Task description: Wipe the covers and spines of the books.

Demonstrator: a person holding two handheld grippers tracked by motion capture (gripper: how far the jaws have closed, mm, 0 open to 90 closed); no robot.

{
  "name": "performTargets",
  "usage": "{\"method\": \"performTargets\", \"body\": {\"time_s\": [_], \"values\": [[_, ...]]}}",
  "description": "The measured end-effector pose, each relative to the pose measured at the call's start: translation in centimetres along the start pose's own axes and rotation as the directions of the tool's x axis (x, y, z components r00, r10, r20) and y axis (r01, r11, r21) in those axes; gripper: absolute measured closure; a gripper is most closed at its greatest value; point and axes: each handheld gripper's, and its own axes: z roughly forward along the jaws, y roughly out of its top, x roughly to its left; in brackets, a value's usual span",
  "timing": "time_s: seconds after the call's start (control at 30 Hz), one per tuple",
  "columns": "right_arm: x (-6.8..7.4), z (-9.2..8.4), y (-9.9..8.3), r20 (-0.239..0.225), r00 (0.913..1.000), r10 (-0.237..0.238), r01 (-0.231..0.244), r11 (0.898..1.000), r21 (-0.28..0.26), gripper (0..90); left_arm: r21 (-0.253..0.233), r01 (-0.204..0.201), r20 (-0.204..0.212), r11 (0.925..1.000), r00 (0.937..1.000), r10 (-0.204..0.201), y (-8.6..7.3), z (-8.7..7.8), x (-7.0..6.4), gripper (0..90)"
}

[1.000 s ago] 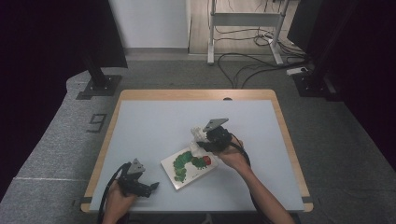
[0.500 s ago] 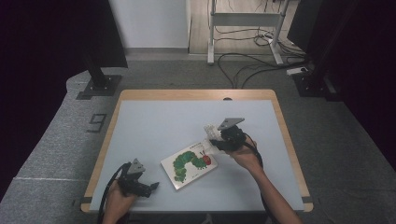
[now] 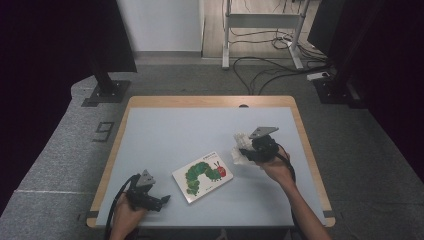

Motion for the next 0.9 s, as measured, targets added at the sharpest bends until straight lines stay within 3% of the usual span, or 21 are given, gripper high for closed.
{"method": "performTargets", "body": {"time_s": [0.4,0.57,0.9], "values": [[-2.8,-2.8,-2.2,0.068,0.9961,0.056,-0.055,0.998,-0.015,56.2,0.000,0.000,0.000,1.0000,1.0000,0.000,0.0,0.0,0.0,0.0],[-4.0,-4.3,-3.6,0.106,0.9895,0.098,-0.097,0.995,-0.018,56.2,0.000,0.001,0.000,1.0000,1.0000,-0.001,0.0,0.0,0.0,0.0],[-5.7,-6.1,-6.3,0.168,0.9765,0.135,-0.137,0.991,0.000,56.1,0.000,0.001,0.001,1.0000,1.0000,-0.001,0.0,0.0,0.0,0.0]]}}
